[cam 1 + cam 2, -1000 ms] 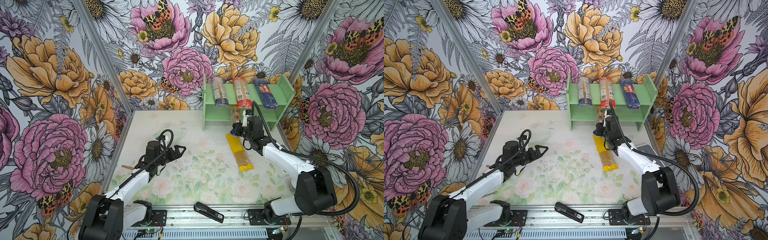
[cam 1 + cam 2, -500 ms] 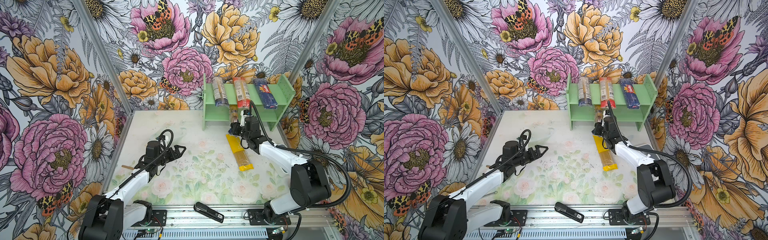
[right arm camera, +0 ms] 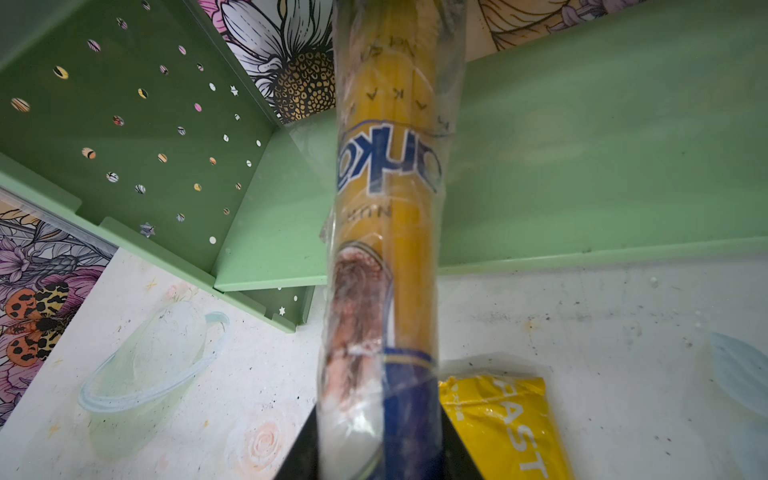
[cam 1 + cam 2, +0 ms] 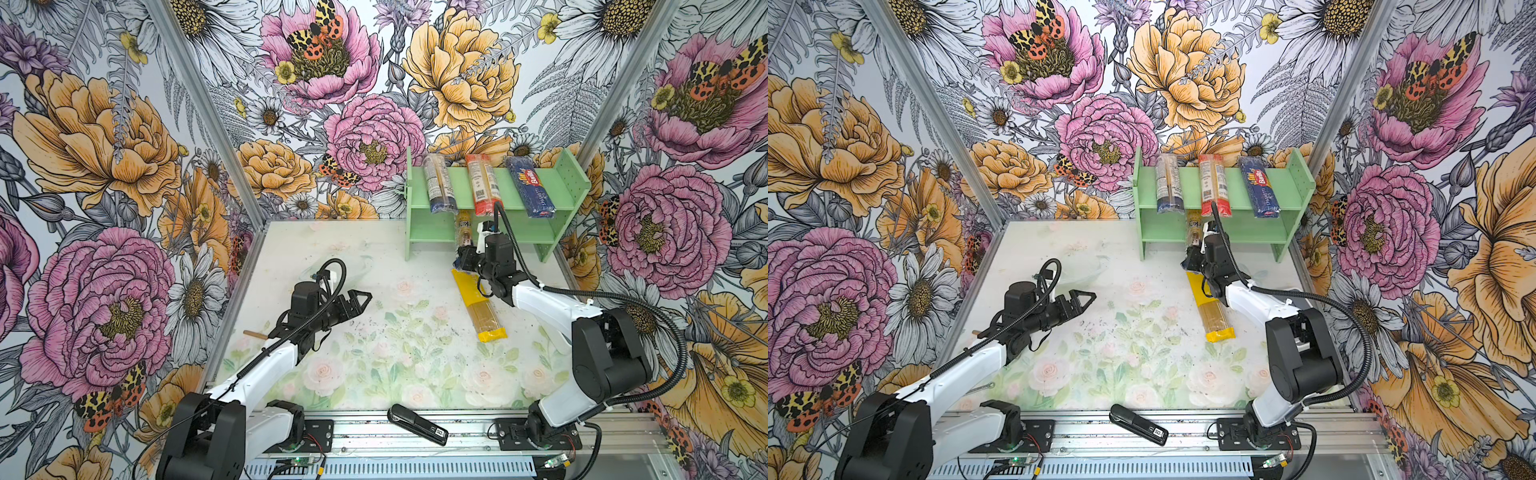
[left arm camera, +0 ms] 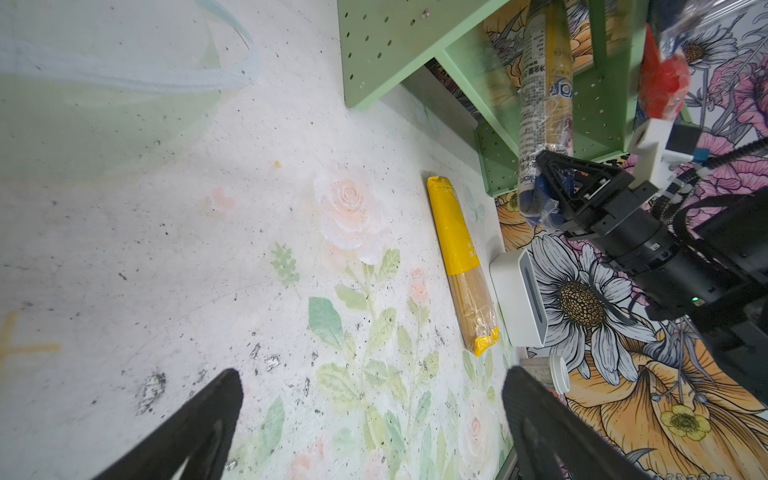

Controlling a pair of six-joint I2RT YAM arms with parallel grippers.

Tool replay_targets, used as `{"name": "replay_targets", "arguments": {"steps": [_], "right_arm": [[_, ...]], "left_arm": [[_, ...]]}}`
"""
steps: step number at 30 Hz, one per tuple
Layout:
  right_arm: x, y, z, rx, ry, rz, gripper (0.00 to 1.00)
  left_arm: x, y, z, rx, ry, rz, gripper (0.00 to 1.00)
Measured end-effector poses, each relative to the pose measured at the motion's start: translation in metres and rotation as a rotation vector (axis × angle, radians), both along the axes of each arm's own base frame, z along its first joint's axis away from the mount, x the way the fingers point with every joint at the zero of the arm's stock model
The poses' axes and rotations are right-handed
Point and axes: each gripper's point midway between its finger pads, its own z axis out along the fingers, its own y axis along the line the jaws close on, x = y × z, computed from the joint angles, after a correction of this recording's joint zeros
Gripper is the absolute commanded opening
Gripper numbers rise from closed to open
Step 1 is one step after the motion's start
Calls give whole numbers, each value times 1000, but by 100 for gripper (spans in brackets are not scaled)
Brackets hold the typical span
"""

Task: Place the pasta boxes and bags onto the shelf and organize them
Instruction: 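Carry the upright bag with the right gripper toward the green shelf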

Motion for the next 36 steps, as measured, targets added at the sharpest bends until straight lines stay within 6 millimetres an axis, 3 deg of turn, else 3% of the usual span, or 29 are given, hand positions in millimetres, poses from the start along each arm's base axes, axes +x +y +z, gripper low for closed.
{"name": "replay_targets", "arguments": {"steps": [10,24,33,36], "right_arm": [[10,4,11,18,-49,5,0],[15,20,5,-7,-66,28,0],[24,29,28,-39,-119,45,0],[27,31,27,-57,-116,49,0]], "left_arm": [[-1,0,8,-6,-24,0,99],[-5,2,7,-7,-27,1,99],[-5,3,4,-5,-22,5,99],[-4,4,4,-5,-23,10,99]]}}
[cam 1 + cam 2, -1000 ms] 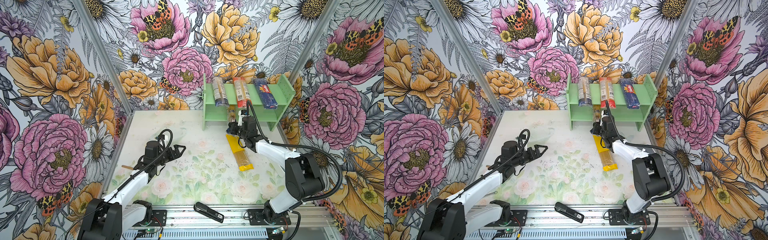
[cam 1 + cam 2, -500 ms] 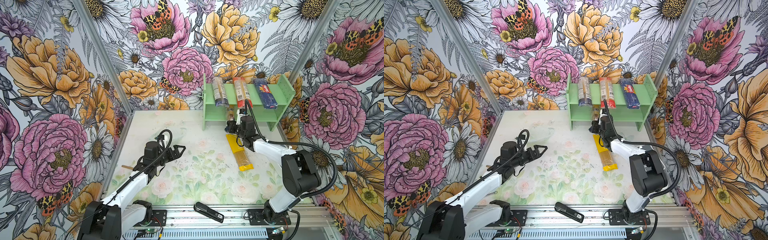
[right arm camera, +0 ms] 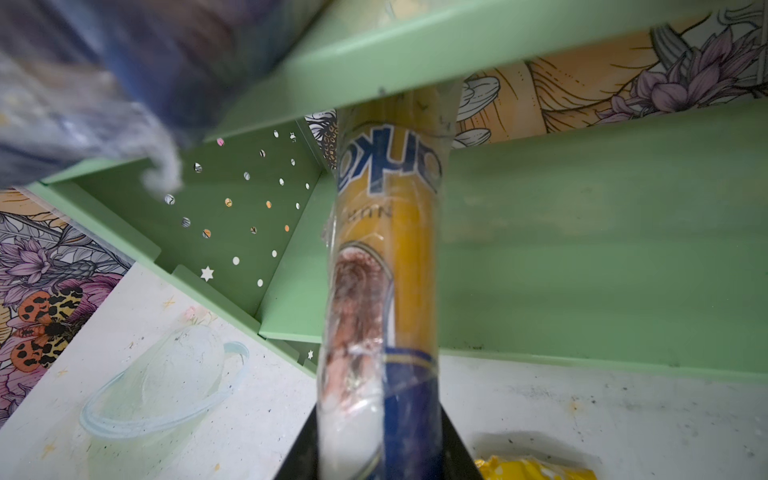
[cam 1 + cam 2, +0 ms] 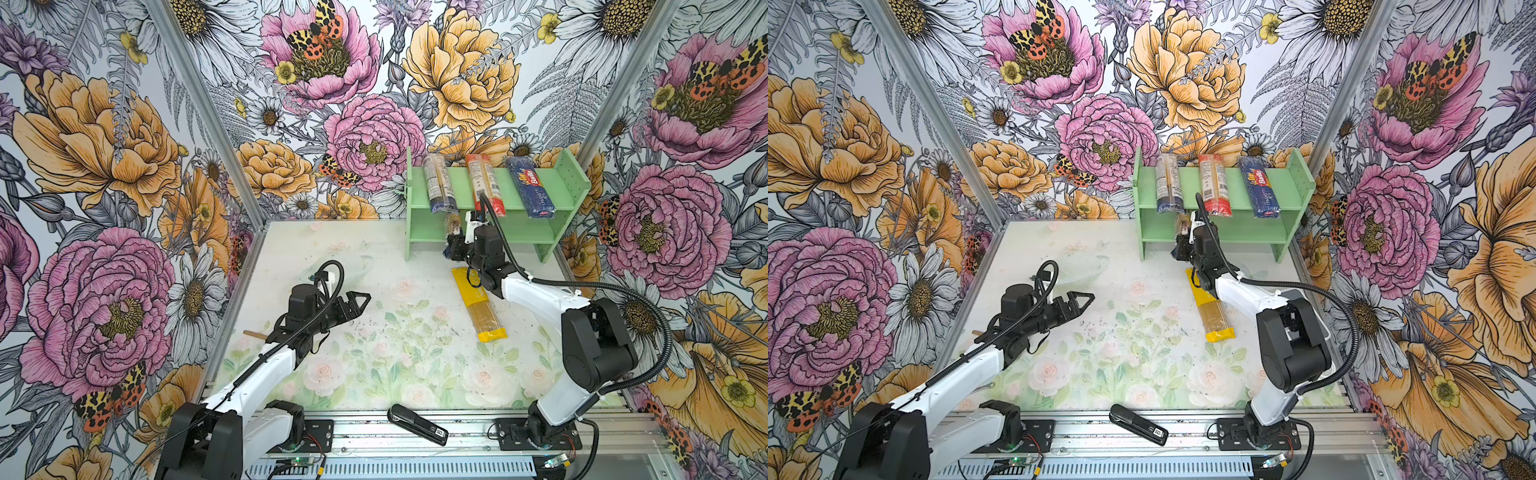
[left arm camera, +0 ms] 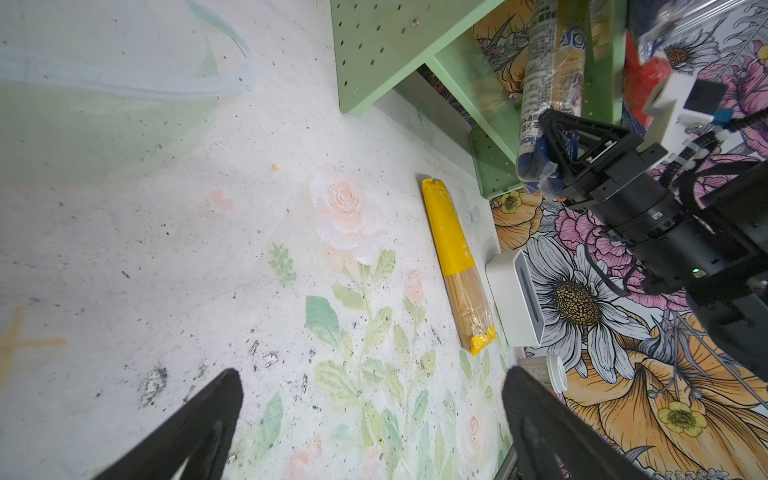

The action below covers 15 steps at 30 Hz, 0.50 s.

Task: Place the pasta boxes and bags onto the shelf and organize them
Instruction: 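Carry the upright bag with the right gripper toward the green shelf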

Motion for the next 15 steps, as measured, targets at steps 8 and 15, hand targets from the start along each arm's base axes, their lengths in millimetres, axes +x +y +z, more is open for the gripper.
{"name": "replay_targets", "arguments": {"steps": [8,15], "right_arm": [[6,0,-6,-52,15,-1,0],[7,-3,-8,-84,14,-10,0]], "left_arm": [[0,2,2,-1,-6,5,99],[-2,2,-3,1,3,6,99]]}}
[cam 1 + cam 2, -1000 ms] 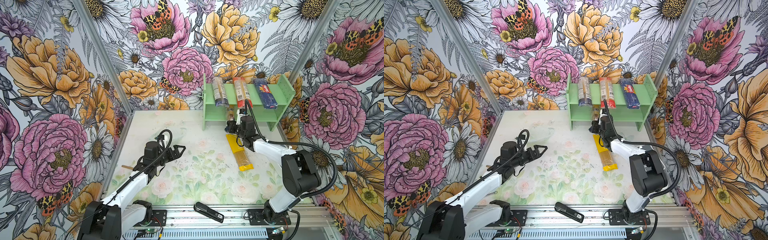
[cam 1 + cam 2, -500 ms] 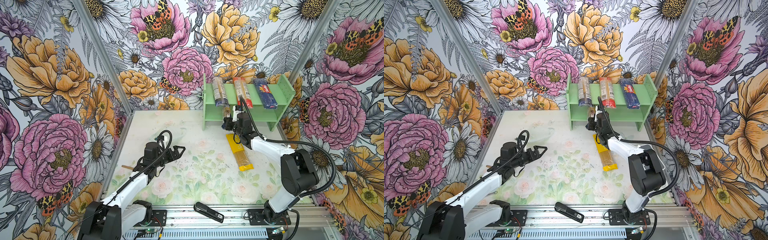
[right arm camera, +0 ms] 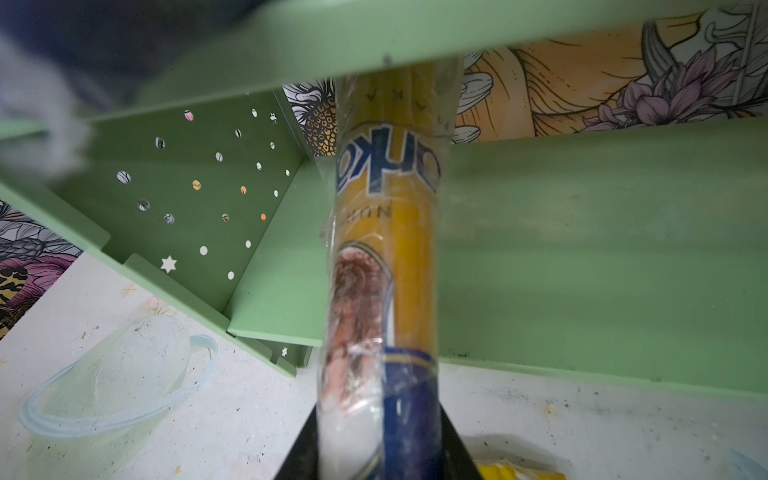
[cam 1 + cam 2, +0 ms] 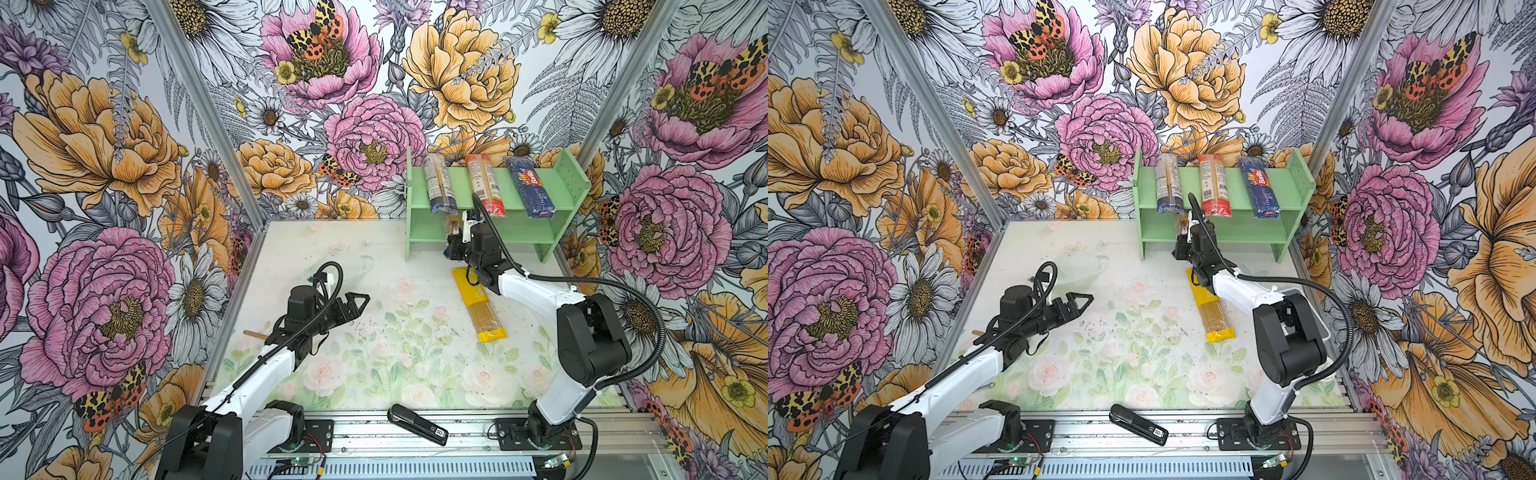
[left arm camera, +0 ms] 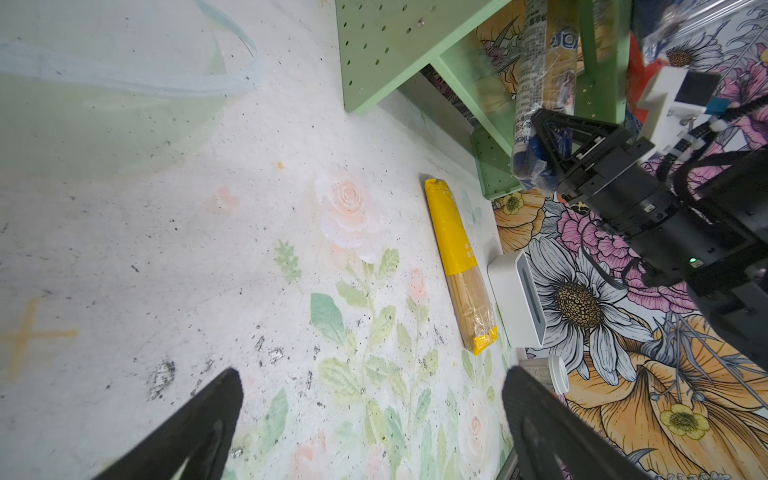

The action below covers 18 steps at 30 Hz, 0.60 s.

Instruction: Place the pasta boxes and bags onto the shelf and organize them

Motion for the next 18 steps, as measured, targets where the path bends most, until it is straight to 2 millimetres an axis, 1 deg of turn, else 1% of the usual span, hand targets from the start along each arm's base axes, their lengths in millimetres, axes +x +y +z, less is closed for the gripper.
{"name": "replay_targets", "arguments": {"steps": [9,18], "right_arm": [[0,3,-13,-40,20,-2,0],[5,3,-8,-59,5,-6,0]], "left_arm": [[0,0,0,0,0,1,99],[1,2,0,0,0,6,99]]}}
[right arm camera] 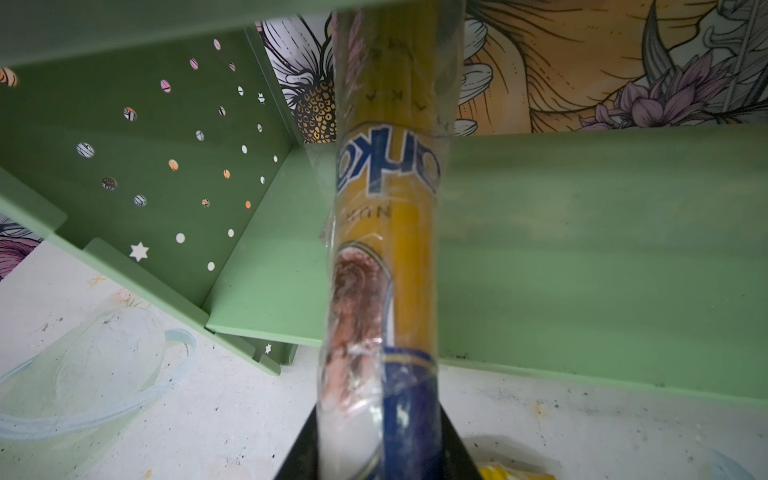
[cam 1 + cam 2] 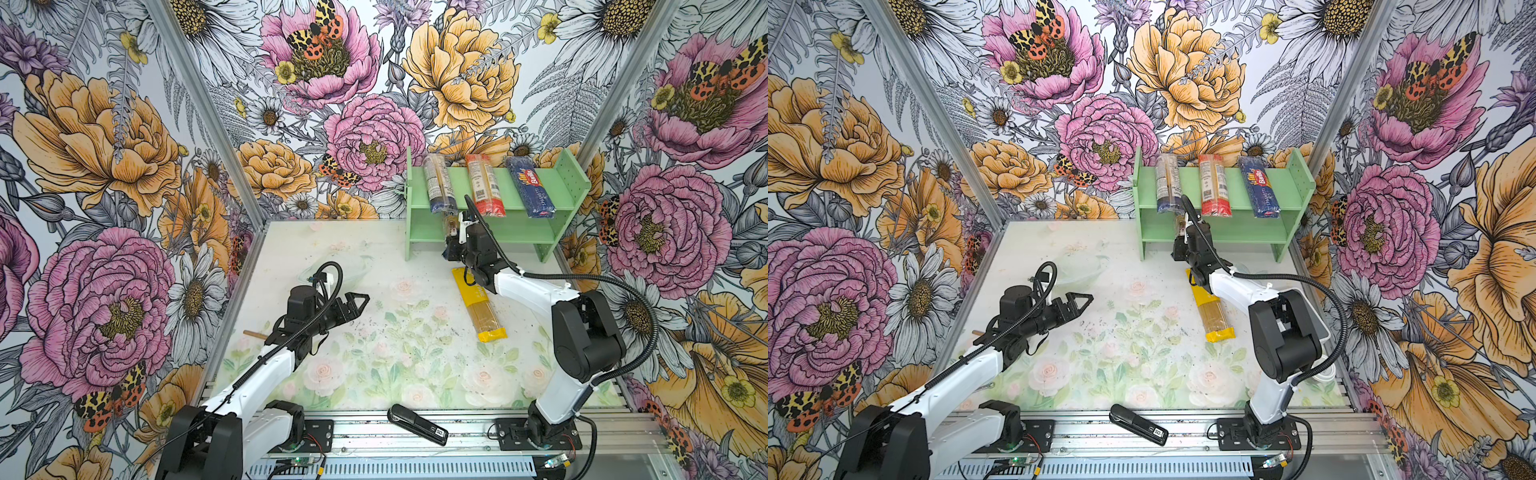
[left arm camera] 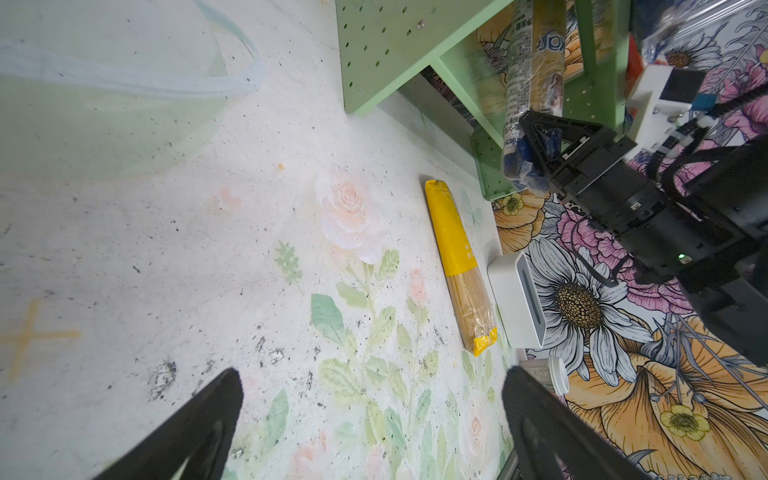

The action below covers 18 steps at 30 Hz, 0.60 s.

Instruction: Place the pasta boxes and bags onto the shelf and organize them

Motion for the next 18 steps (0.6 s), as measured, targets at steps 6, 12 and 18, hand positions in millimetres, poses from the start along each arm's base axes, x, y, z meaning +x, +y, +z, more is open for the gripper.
{"name": "replay_targets", "arguments": {"steps": [6,12,18], "right_arm": [[3,-3,4,-16,-12,-15,0],[12,-2,6,-31,-24,-20,0],[15,-3,1,-44,-18,-25,0]], "left_arm": [[-2,1,0,-1,-4,2,99],[-2,3,2,-3,-13,8,99],[-2,4,3,-3,-13,10,99]]}}
